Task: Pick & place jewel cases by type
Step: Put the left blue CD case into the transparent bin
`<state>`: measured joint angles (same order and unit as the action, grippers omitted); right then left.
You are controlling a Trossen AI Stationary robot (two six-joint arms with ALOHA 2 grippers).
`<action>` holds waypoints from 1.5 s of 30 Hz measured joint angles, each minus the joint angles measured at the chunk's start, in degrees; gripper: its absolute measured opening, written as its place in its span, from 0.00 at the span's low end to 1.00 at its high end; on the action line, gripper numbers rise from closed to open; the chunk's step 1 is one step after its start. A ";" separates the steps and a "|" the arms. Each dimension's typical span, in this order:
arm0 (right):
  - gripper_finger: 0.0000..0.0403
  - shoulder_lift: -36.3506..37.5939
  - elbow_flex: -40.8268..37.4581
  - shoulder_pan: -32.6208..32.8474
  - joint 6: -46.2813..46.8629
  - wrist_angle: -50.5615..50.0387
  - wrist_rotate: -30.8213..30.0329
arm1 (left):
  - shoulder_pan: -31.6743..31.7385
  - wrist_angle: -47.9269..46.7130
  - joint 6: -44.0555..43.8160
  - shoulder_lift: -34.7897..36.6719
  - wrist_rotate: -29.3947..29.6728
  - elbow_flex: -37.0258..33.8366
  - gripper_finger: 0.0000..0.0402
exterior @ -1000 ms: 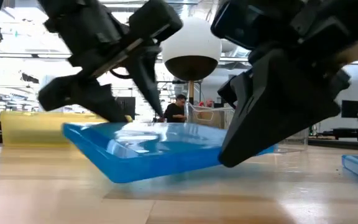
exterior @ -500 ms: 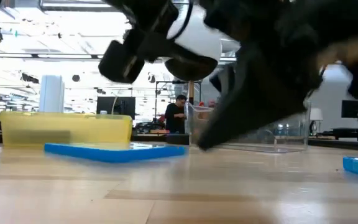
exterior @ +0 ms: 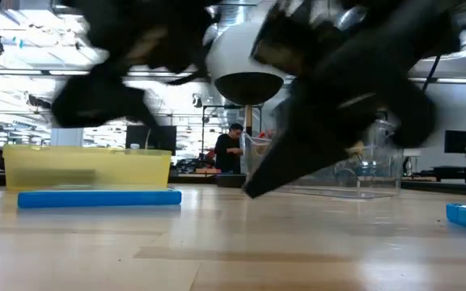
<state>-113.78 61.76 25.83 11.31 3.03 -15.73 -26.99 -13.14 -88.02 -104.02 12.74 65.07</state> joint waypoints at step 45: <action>0.00 0.00 5.81 -5.49 -0.66 -13.14 8.35 | -0.61 -22.83 7.18 -4.31 -5.46 0.62 0.17</action>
<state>-113.78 67.57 20.34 10.66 -10.11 -7.38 -27.60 -35.97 -80.85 -108.33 7.29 65.69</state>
